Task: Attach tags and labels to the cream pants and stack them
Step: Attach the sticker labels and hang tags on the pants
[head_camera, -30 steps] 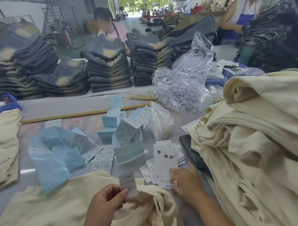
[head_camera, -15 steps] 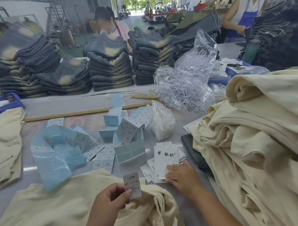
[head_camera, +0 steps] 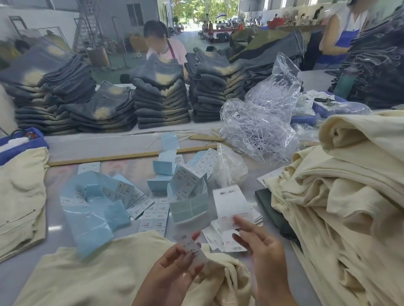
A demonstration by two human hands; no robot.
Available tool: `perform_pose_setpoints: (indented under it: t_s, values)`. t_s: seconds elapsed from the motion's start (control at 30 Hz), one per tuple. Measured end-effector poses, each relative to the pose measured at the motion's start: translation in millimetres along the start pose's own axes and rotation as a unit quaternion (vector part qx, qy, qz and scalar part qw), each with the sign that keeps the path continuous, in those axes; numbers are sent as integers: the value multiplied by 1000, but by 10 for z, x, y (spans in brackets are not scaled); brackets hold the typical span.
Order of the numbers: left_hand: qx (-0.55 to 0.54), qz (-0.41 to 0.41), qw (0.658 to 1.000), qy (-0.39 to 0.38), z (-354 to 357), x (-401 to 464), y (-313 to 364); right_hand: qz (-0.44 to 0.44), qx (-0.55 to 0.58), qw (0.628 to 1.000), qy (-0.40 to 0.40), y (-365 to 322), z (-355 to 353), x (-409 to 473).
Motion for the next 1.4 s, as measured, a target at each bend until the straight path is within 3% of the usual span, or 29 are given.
perform_pose_setpoints:
  t_s: [0.07, 0.2, 0.33, 0.47, 0.67, 0.77, 0.93, 1.03, 1.2, 1.4]
  values:
    - [15, 33, 998, -44, 1, -51, 102, -1, 9, 1000, -17, -50, 140, -248]
    - [49, 93, 978, -179, -85, -198, 325, -29, 25, 997, 62, -53, 320, -580]
    - [140, 156, 950, -229, -214, -336, 478, -56, 15, 995, 80, -18, 466, -763]
    - [190, 109, 954, -203, -339, -408, 564, -59, -24, 998, 9, 85, 580, -952]
    - [294, 106, 924, -222, -465, -545, 760, -26, -59, 988, -142, -170, 709, -947]
    - [336, 99, 902, -252, -531, -621, 789, -30, -81, 980, -179, -299, 808, -895]
    - [352, 148, 912, -149, -618, -767, 903, -36, -112, 976, -183, -314, 848, -857]
    - [400, 202, 892, -63, -622, -846, 957, -38, -128, 971, -198, -299, 857, -841]
    - [423, 190, 884, -49, -440, -937, 935, -72, -151, 958, -231, -292, 933, -879]
    - [388, 158, 908, -7, -313, -906, 890, -85, -184, 943, -264, -376, 907, -930]
Point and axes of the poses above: each hand's wrist, its own x-axis towards the middle knuckle, its own z-axis out of the palm, y = z × x, the point moved 2 cm from there along x, towards the middle knuckle, and after that the axes turned 6 degrees about -z, right-handed, at the moved point
